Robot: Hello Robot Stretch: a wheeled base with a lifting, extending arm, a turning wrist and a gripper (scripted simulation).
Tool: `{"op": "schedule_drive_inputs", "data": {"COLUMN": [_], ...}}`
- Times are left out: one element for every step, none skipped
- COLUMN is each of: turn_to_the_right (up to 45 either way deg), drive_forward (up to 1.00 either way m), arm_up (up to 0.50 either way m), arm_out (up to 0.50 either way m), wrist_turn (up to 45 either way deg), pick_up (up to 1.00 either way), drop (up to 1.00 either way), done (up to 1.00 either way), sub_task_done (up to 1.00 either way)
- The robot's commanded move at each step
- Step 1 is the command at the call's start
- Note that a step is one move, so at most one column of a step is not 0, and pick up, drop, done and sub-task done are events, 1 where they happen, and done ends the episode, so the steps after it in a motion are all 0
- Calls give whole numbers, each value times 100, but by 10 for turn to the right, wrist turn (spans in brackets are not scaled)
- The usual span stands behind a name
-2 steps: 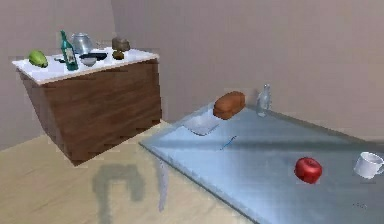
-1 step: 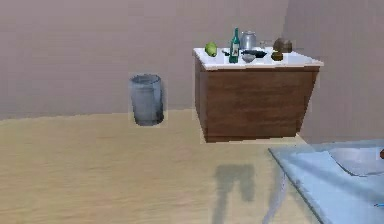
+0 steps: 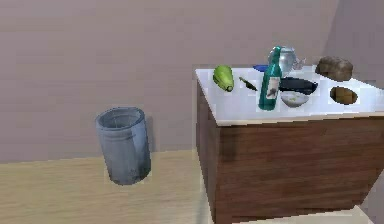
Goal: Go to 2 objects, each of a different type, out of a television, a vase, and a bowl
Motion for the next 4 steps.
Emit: {"op": "schedule_drive_inputs", "data": {"turn_to_the_right": [-60,-30,0,420], "drive_forward": [0,0,50,0], "arm_up": [0,0,0,0], "arm_out": [0,0,0,0], "wrist_turn": [0,0,0,0], "pick_up": [0,0,0,0], "drop": [0,0,0,0], "done": [0,0,0,0], "sub_task_done": [0,0,0,0]}}
